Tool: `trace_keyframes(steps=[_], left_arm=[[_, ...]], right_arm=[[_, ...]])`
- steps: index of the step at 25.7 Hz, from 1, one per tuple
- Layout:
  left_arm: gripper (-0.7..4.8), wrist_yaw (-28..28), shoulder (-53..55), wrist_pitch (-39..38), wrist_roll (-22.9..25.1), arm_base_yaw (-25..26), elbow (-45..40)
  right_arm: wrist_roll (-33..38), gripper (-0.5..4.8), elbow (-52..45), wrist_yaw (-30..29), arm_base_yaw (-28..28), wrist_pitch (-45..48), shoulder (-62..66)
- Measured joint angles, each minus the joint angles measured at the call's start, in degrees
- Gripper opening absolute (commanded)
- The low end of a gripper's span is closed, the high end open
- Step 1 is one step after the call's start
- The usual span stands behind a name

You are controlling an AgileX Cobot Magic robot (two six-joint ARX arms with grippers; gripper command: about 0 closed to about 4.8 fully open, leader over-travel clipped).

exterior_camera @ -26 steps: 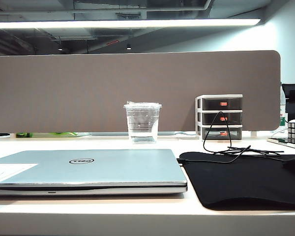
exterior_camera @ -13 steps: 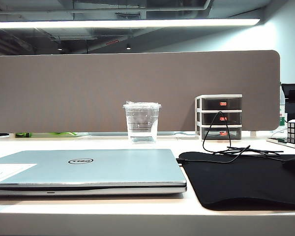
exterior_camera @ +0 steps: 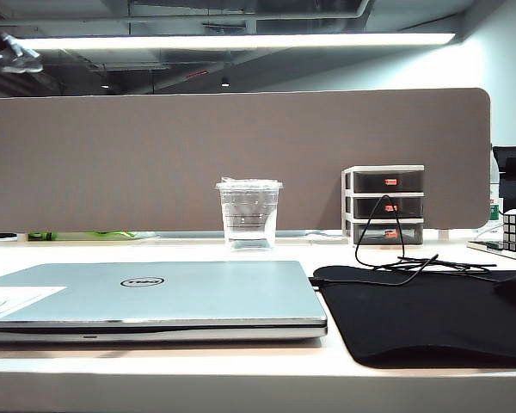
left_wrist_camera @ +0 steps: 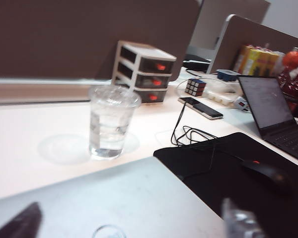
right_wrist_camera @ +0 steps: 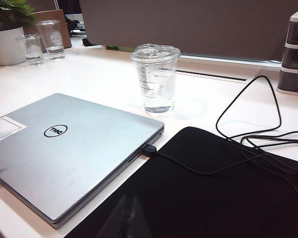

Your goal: Pick up the coffee cup and place it over the laptop.

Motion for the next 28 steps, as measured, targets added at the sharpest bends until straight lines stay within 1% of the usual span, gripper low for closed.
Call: trace_keyframes(steps=[6, 7, 8, 11, 12, 14, 20, 23, 24, 25, 28], left_arm=[[4.49, -0.22, 9.05, 2.54, 1.64, -0.42, 4.66], [4.49, 0.00, 10.78, 2.82, 2.60, -0.74, 5.73], [4.49, 0.42, 12.37, 3.10, 3.83, -0.85, 6.80], [4.49, 1.64, 20.33, 3.78, 10.78, -0.87, 11.91], [4.49, 3.21, 24.48, 4.13, 13.53, -0.90, 14.25], [4.49, 5.92, 31.63, 6.34, 16.22, -0.90, 17.75], [4.49, 12.33, 53.81, 18.16, 16.87, -0.90, 27.76], [4.50, 15.52, 61.59, 19.78, 16.85, -0.90, 32.54], [4.63, 16.48, 64.78, 20.13, 16.85, -0.92, 35.47], [4.79, 16.55, 66.10, 20.28, 16.85, -0.87, 36.68], [4.79, 17.00, 70.77, 21.33, 17.18, -0.90, 41.07]], right_arm=[[0.00, -0.06, 0.00, 0.13, 0.00, -0.02, 0.02], [0.00, -0.06, 0.00, 0.15, 0.00, -0.02, 0.02], [0.00, -0.06, 0.00, 0.15, 0.00, -0.02, 0.02], [0.00, -0.06, 0.00, 0.15, 0.00, -0.02, 0.02], [0.00, -0.06, 0.00, 0.13, 0.00, -0.02, 0.02], [0.00, -0.06, 0.00, 0.15, 0.00, -0.02, 0.00], [0.00, -0.06, 0.00, 0.15, 0.00, -0.02, 0.00], [0.00, -0.06, 0.00, 0.15, 0.02, -0.02, 0.00], [0.00, -0.06, 0.00, 0.15, 0.02, 0.00, 0.00], [0.00, -0.06, 0.00, 0.13, 0.02, 0.04, 0.00], [0.00, -0.06, 0.00, -0.31, 0.04, 2.86, 0.02]])
